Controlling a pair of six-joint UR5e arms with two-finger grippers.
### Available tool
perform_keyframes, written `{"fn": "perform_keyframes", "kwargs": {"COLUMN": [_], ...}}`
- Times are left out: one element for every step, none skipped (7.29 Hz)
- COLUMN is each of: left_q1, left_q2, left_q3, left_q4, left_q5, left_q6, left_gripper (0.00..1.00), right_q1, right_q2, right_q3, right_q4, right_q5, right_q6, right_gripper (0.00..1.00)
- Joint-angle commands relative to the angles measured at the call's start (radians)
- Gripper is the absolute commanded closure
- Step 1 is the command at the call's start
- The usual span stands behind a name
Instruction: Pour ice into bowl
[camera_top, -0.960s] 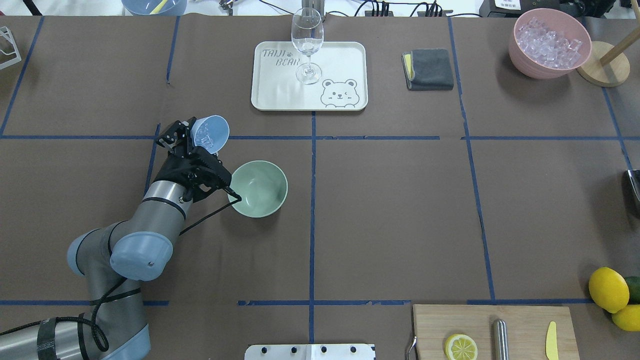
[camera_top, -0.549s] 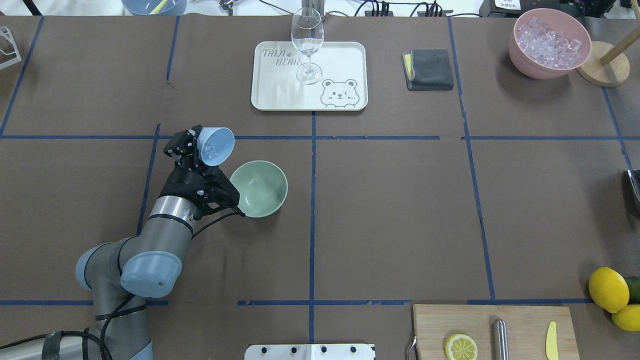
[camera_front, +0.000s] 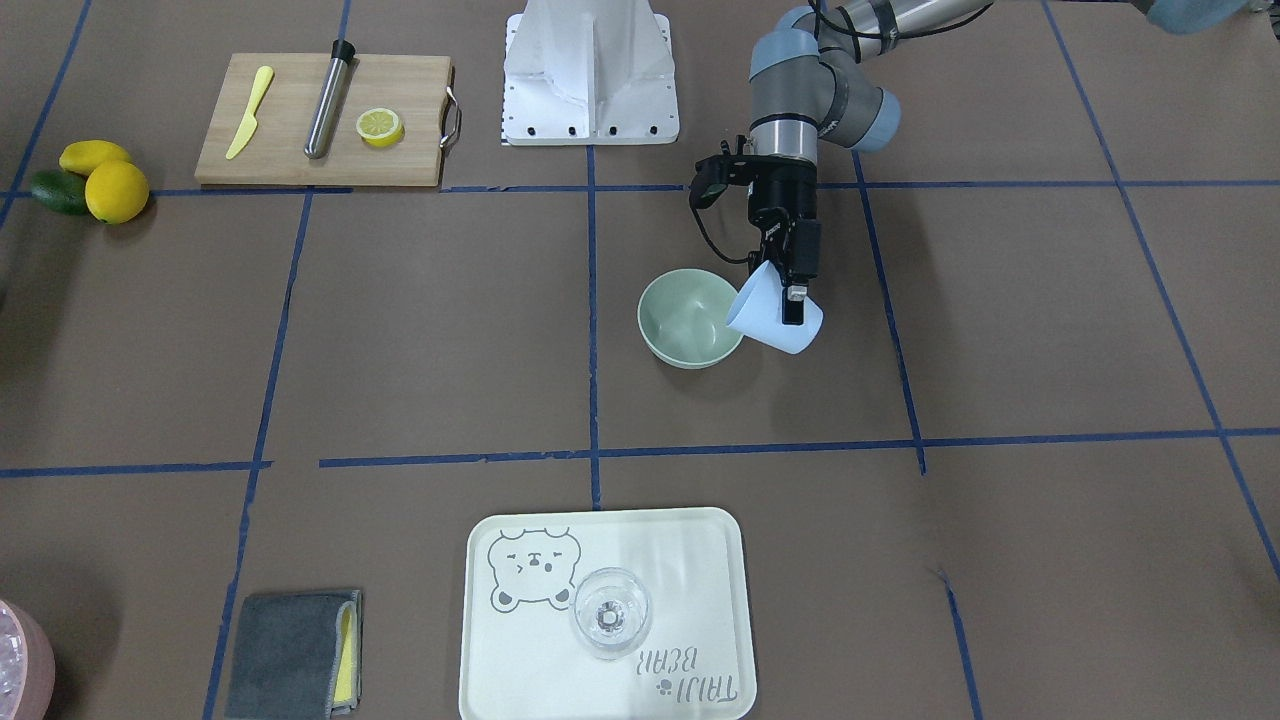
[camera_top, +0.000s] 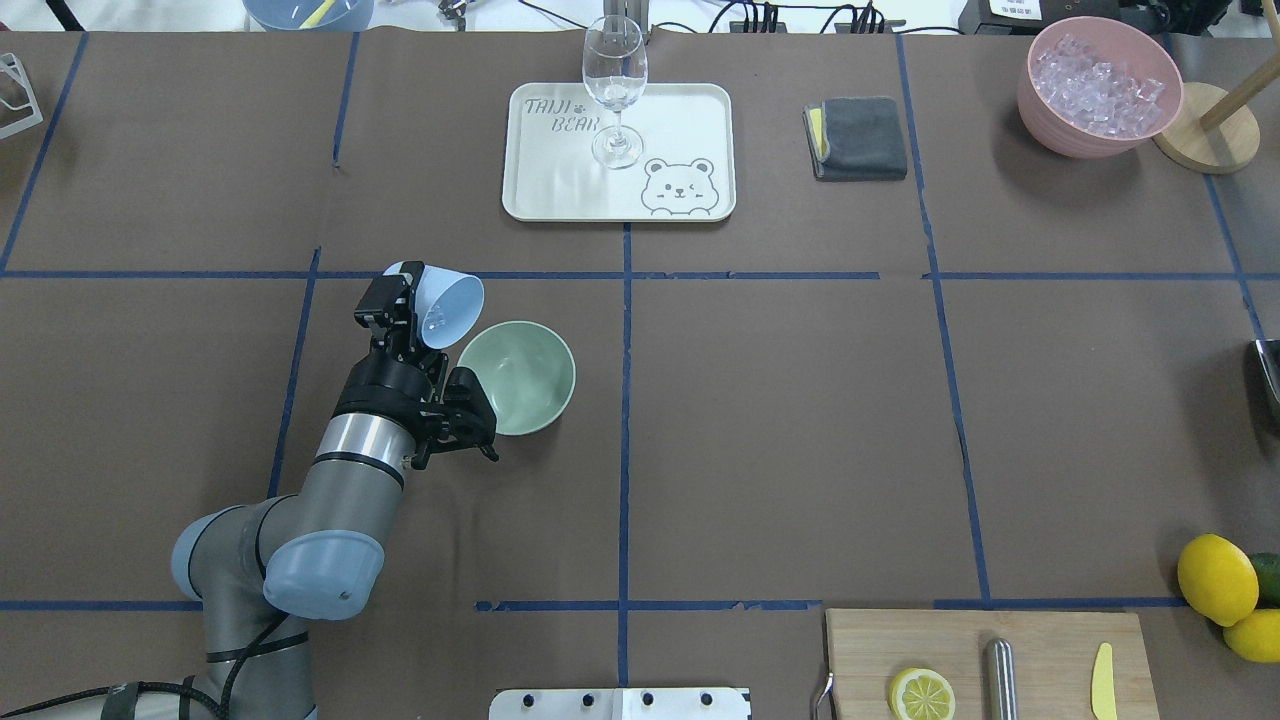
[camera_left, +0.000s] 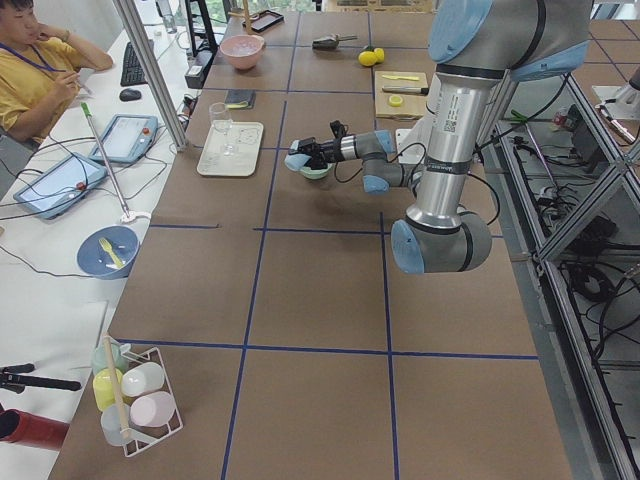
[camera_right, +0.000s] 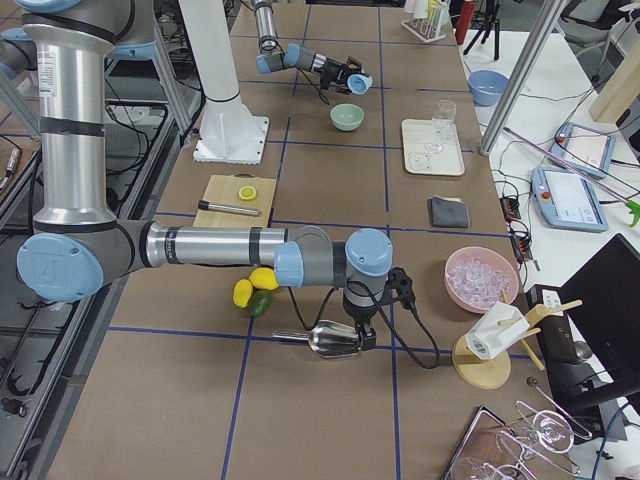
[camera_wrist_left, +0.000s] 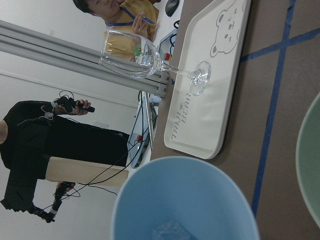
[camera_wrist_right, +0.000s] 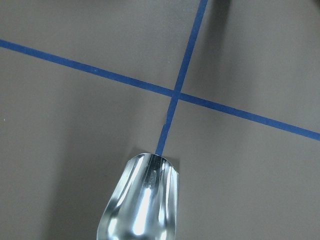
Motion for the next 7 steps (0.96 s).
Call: {"fn": "perform_keyframes", "kwargs": {"left_q1": [0.003,0.006,0.007,0.009,0.01,0.01,0.01], "left_q2": [-0.005,-0.006,-0.006,-0.005,-0.005,-0.014,-0.016], "left_q3": [0.0,0.003,0.001,0.001,0.001,-0.002,0.0], "left_q4": [0.0,0.0,0.0,0.0,0.0,-0.005,-0.005], "left_q5": [0.012,0.012,0.012,0.014,0.026,0.053,0.057], "left_q6": [0.093,0.113,0.148,0.159,0.188,0.281,0.3], "left_gripper": [1.0,1.0,1.0,1.0,1.0,1.0,1.0], "right_q1": [0.002,0.002,0.002,0.002,0.002,0.002,0.002], "right_q2": [-0.002,-0.002,-0.002,-0.002,-0.005,-0.008,-0.009], "right_q3": [0.0,0.0,0.0,0.0,0.0,0.0,0.0], "right_q4": [-0.001,0.001,0.001,-0.001,0.001,0.001,0.001], "right_q5": [0.0,0.0,0.0,0.0,0.0,0.0,0.0], "right_q6": [-0.001,-0.001,-0.001,-0.001,-0.001,-0.001,-0.001], "right_gripper": [0.0,0.0,0.0,0.0,0.0,0.0,0.0]}}
